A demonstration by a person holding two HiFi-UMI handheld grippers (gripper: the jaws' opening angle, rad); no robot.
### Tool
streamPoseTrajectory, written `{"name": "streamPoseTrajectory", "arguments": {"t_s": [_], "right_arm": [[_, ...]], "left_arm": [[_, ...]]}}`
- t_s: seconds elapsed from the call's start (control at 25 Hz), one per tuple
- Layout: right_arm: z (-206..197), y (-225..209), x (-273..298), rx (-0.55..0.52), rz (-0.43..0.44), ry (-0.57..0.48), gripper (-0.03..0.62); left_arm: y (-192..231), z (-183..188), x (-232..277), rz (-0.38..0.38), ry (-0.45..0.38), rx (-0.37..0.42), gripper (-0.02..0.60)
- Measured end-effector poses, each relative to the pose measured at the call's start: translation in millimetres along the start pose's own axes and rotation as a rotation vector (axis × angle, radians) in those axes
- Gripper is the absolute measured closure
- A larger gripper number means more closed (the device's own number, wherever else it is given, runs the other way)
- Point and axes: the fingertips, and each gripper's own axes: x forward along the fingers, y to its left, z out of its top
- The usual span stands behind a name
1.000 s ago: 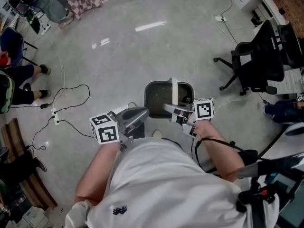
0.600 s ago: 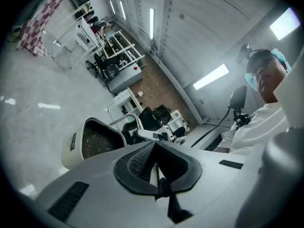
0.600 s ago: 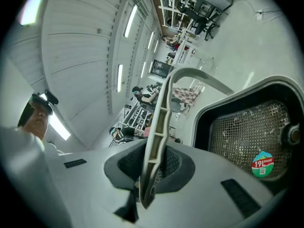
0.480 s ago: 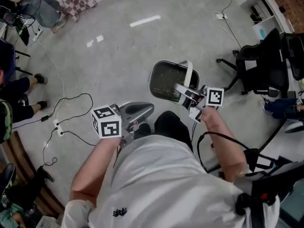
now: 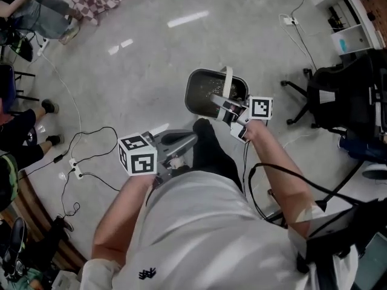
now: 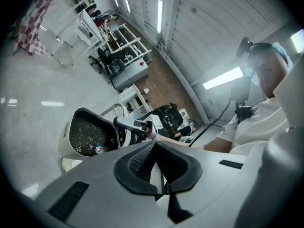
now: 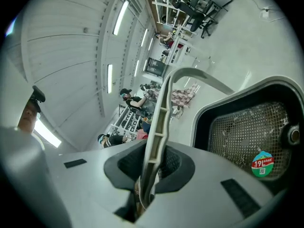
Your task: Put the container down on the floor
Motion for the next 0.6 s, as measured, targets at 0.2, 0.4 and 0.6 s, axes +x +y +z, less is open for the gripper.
{"name": "streamPoseTrajectory", "arguments": {"t_s": [0.2,0.4,0.6], "right_arm": [[59.3,-75.4,14.6,0.036,0.02,0.02,0.569],[114.0,-159.7,24.5,0.018,-0.032,0.077,0.569],[163.7,-236.3,37.2,0.027,-0.031,0.106,0.569]], "left_arm": [[57.0,53.5,58.2,0.006,-0.018,-0.036,0.572],[118.2,105.1,121.8,-0.012,-0.006,-0.069,0.572],[189.1,137.0,176.8,0.001,0.014,-0.104,0.572]]}}
